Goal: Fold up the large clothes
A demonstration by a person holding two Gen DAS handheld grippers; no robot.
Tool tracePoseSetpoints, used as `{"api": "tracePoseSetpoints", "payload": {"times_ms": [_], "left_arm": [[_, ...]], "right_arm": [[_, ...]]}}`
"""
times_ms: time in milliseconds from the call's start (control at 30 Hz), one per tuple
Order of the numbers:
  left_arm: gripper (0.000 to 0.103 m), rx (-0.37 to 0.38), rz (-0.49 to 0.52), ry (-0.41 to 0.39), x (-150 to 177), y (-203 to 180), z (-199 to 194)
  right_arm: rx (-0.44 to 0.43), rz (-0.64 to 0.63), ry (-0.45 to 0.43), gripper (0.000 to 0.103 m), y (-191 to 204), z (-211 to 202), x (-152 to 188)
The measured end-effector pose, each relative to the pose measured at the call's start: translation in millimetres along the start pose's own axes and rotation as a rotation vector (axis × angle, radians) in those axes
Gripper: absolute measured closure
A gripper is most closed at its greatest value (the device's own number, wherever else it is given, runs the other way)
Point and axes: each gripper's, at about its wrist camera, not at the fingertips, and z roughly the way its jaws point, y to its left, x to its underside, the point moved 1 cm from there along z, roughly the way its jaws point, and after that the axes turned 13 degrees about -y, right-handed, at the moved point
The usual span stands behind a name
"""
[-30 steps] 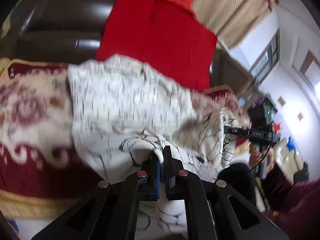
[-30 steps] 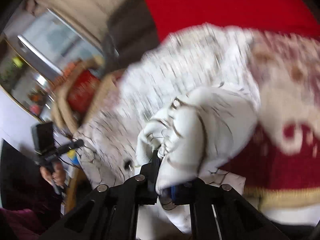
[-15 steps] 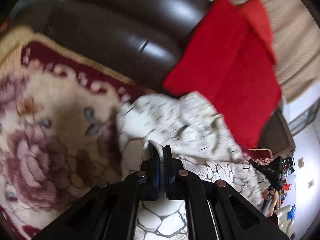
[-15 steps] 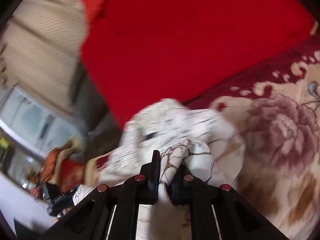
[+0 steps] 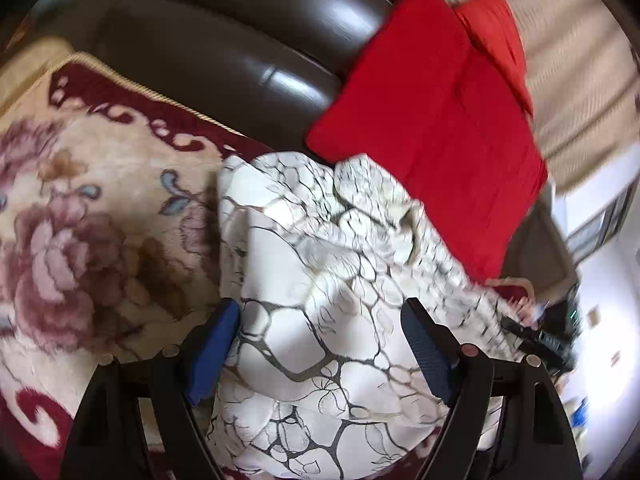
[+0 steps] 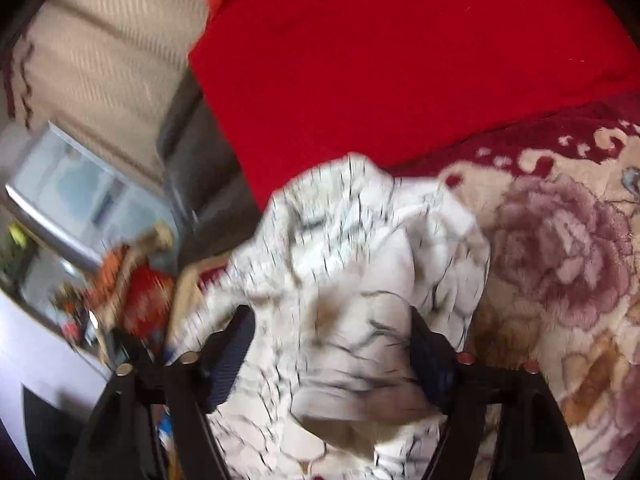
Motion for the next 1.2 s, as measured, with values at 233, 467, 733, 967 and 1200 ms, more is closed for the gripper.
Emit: {"api": "tracePoseSetpoints", "payload": {"times_ms": [233, 467, 733, 967, 1200], "left_arm": [[0.092, 0.031, 0.122, 0.034, 0, -22, -6], [0.095, 0.113, 0.001, -0.036, -48, -12, -13], [0.098, 0.037, -0.161, -0.152, -119, 37, 17], [0.096, 0.004, -0.177, -0.075, -110, 49, 34], [0.031, 0.111, -0.121, 0.056, -28, -1, -4]], "right_arm": [[0.032, -0.099, 0.015, 0.089, 20, -15, 0], [0.004, -0.061, -0.102, 0.092, 22, -9, -45], [0.076, 0.096, -0.269, 0.092, -30, 14, -118], [0.122, 0.219, -0.321, 0.088, -88, 30, -137], [-0.085, 0.135, -0.159, 0.024, -40, -2, -77]]}}
